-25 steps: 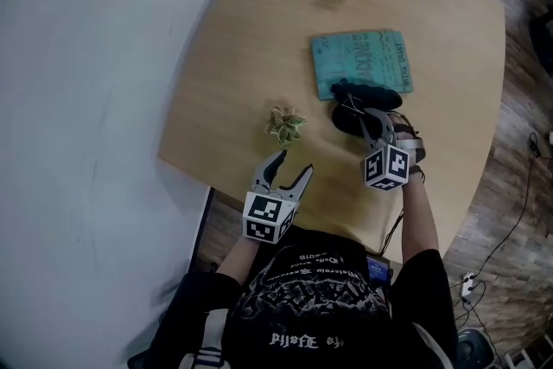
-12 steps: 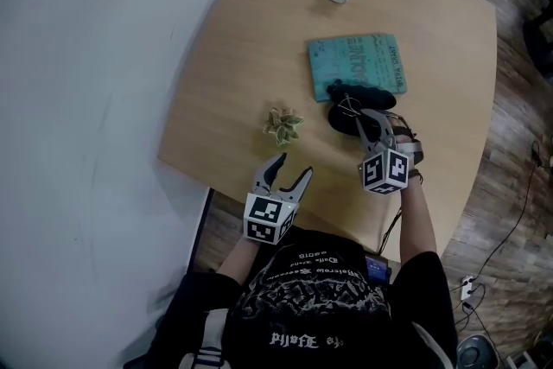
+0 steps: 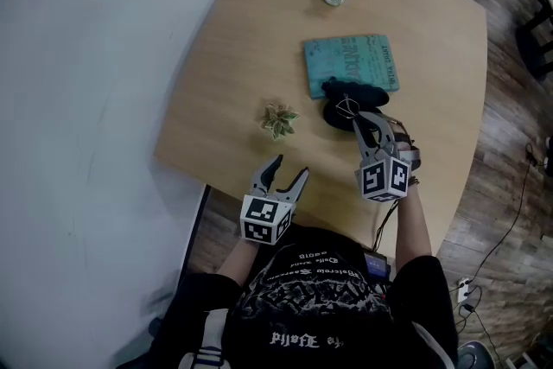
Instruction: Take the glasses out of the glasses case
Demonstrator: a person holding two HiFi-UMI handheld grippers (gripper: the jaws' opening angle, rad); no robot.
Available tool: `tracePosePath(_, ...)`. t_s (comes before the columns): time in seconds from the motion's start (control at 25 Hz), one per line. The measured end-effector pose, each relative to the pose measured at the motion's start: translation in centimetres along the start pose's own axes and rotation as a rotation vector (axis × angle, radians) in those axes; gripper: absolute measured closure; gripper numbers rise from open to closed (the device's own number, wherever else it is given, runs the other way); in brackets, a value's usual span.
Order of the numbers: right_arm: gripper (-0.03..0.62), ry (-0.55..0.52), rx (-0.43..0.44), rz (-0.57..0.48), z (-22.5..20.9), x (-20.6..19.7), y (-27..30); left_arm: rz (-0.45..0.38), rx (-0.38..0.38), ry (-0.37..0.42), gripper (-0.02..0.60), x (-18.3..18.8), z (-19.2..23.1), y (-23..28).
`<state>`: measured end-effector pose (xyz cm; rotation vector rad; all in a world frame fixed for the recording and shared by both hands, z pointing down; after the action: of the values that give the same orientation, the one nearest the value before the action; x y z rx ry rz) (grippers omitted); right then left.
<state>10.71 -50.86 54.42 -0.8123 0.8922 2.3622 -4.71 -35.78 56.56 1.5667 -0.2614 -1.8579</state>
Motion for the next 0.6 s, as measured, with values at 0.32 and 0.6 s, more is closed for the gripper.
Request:
tracePosePath(0.32,0.556,0.143,-0.1,-0.018,-0.6,1.7,-4.1,-0.041,-0.02,-0.007,0.308,-0.1,-0.8,-1.3)
tracePosePath(0.6,0.556,0.237,-0.186,0.002,0.3,4.1,-8.2,-0.097,-0.094,0.031,0.308,1.3,-0.9,-2.4)
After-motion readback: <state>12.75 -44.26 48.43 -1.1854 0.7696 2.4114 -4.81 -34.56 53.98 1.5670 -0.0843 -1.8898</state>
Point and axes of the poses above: the fingertips, and each gripper's own axes: y forward along the fingers, z to its left, x out of its top, the point moved 6 cm from there along -y, backward along the fingers, and after that the axes turned 7 degrees about -x, right-handed, at the moved point
